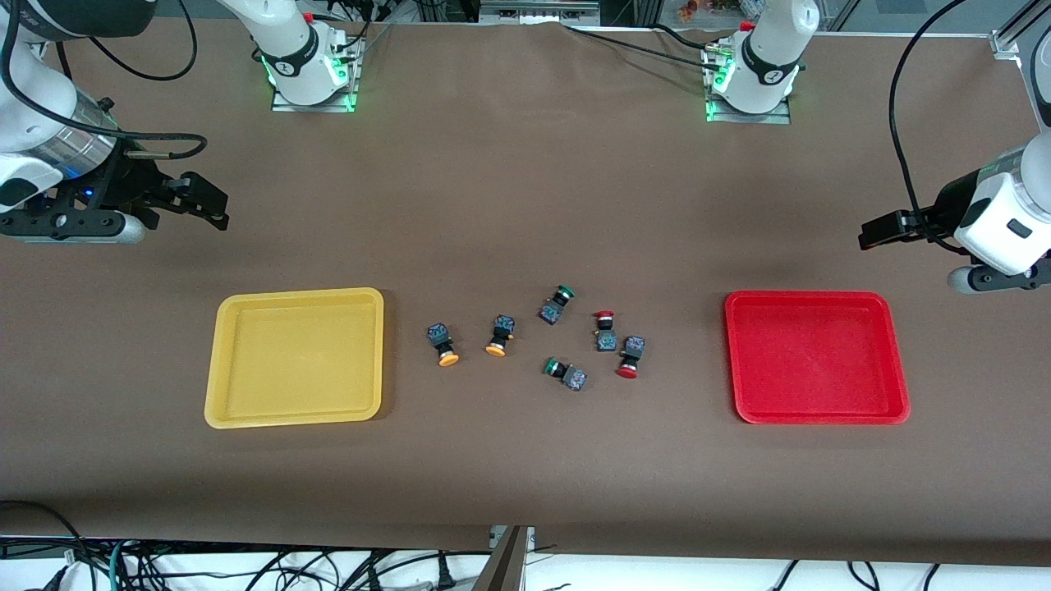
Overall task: Place red and yellow buttons in trays
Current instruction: 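Move the left gripper over the red-capped buttons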
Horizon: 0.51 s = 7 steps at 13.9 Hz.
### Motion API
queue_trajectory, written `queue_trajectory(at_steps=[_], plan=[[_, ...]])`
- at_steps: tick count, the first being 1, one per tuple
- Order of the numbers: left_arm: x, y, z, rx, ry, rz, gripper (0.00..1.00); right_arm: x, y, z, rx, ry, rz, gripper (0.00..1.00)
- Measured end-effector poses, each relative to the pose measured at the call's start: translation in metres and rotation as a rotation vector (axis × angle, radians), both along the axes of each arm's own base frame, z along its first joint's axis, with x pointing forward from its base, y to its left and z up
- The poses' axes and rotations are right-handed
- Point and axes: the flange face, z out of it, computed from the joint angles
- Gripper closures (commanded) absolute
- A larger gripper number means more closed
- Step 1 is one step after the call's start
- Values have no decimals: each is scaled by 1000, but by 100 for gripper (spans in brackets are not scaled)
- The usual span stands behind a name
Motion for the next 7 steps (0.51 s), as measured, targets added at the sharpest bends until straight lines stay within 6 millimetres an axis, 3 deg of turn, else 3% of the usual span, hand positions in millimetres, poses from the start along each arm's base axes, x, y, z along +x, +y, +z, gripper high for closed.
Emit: queue_trajectory(at_steps=[7], plan=[[1,0,-1,0,2,0,0,5,8,5,-28,-62,25,0]])
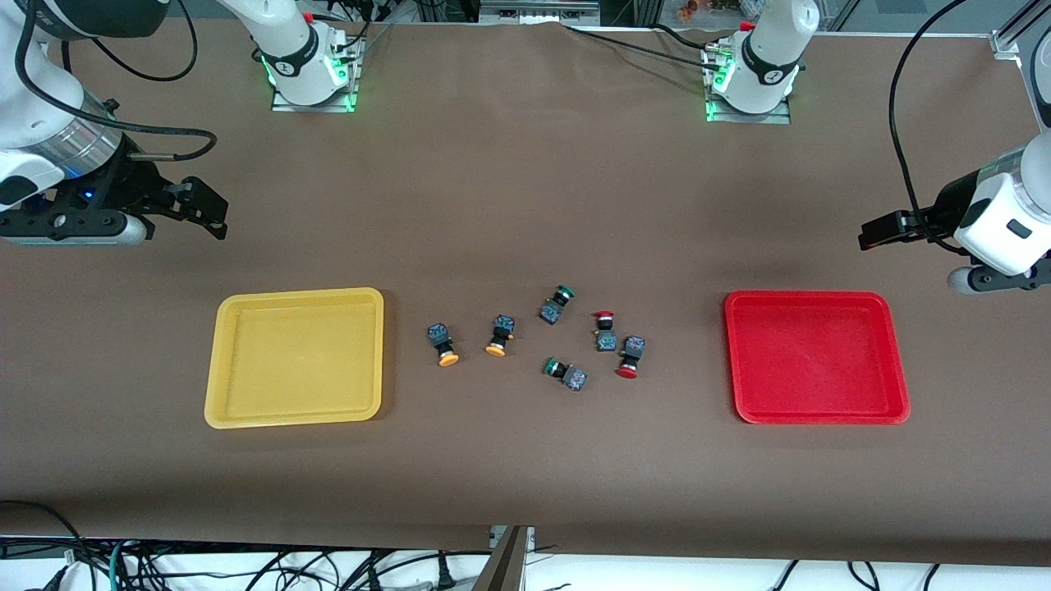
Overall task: Place red and yellow buttons in trays
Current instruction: 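Move the left gripper over the red-capped buttons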
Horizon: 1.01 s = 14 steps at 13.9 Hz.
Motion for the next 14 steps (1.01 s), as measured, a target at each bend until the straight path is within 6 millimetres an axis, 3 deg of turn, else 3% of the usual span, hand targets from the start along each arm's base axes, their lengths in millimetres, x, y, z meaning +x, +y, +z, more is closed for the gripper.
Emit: queue_trajectory(at_steps=[6,14], plan=[[1,-2,-3,-1,5,-3,0,0,2,0,0,-5,5,0],[7,-10,-21,-9,35,-17,0,1,3,1,0,-10,6,0]])
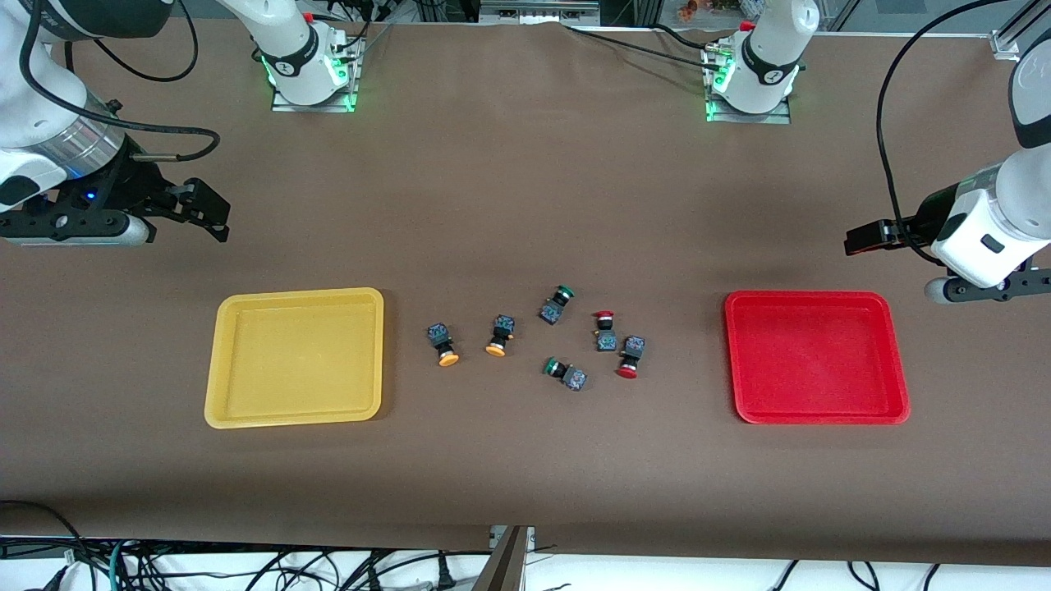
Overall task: Place red and yellow buttons in trays
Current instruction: 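Move the left gripper over the red-capped buttons, then grasp a red button with the left gripper while the right gripper approaches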
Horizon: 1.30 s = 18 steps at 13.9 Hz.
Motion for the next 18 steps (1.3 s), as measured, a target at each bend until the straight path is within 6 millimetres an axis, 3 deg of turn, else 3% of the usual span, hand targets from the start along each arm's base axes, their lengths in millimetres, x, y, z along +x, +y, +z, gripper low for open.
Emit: queue_trajectory(at_steps=[3,5,8,10,13,16,18], plan=[[13,-9,-28,-60,22,4,0,0,0,0,0,-1,0,0],[30,-28,-59,-96,8,-9,0,0,0,0,0,-2,0,0],[52,-94,-119,-102,-21,-16,0,0,1,0,0,-3,1,0],[58,-143,-160,-95,-34,15,0,1,1,1,1,-6,1,0],[60,-197,-215,-89,-55,79,0,10,4,0,14,-64,6,0],[48,-253,-257,-87,-68,99,0,20,34,-39,-10,-13,58,0],[40,-281,-274,-91,-83,98,0,30,49,-81,-39,44,85,0]])
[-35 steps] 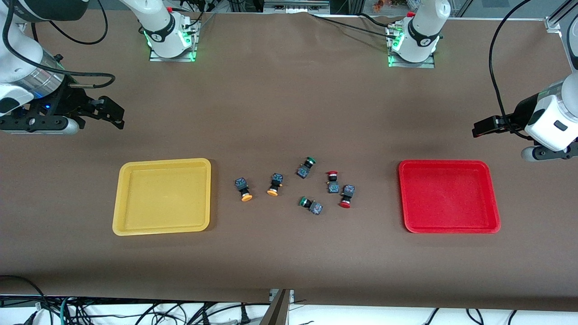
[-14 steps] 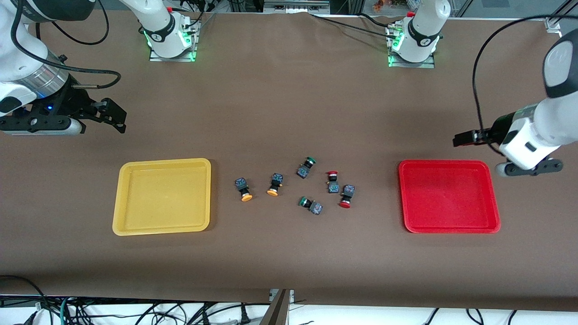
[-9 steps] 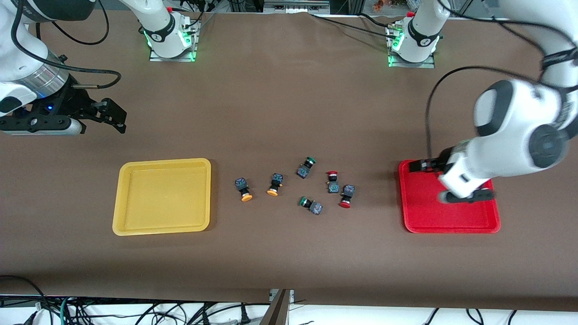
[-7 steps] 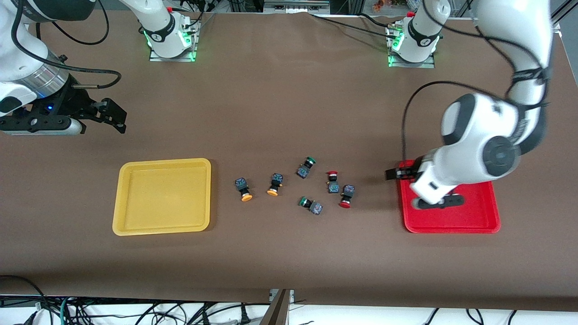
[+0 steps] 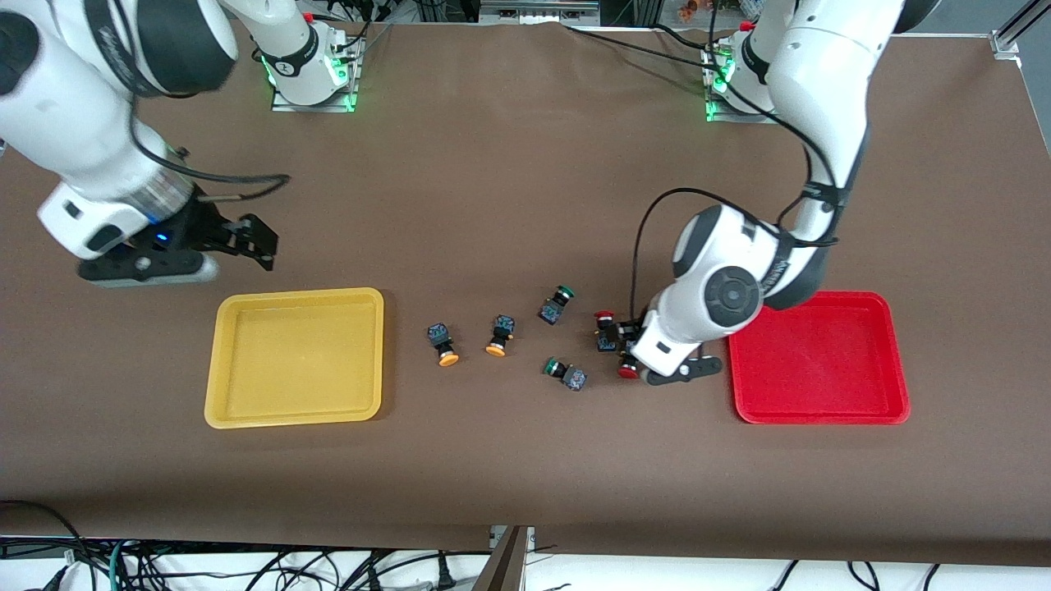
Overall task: Place red and yellow buttons in trays
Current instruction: 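Grasp a red button with the left gripper while the right gripper approaches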
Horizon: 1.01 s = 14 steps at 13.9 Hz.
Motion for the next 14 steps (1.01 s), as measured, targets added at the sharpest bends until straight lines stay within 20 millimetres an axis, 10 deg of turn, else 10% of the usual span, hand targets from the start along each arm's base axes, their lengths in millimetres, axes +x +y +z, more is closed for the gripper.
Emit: queue_trajectory(at_steps=[4,14], plan=[[-6,-19,-25,-1,-11,-12,0,32,13,-131,38,139,-16,0],[-26,-50,-72,86,-35,-66,0,8,156,-248,122,129,-25,0]])
